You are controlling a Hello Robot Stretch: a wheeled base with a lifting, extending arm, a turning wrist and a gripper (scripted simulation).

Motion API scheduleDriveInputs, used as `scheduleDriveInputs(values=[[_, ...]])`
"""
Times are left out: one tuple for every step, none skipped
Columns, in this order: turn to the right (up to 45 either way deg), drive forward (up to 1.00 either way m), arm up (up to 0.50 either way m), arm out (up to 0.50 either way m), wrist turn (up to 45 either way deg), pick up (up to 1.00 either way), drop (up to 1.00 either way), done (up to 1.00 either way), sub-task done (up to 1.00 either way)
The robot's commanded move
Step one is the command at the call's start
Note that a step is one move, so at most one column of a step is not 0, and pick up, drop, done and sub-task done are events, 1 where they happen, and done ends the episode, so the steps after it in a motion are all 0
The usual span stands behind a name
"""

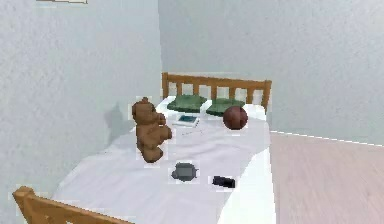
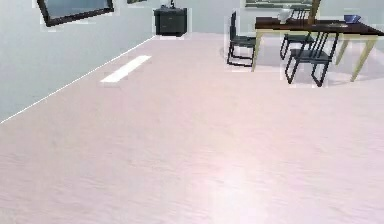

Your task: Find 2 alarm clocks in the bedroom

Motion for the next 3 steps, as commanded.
scheduleDriveInputs(values=[[45.0,0.0,0.0,0.0,0.0,0.0,0.0,0.0,0.0],[45.0,0.0,0.0,0.0,0.0,0.0,0.0,0.0,0.0],[12.0,0.0,0.0,0.0,0.0,0.0,0.0,0.0,0.0]])
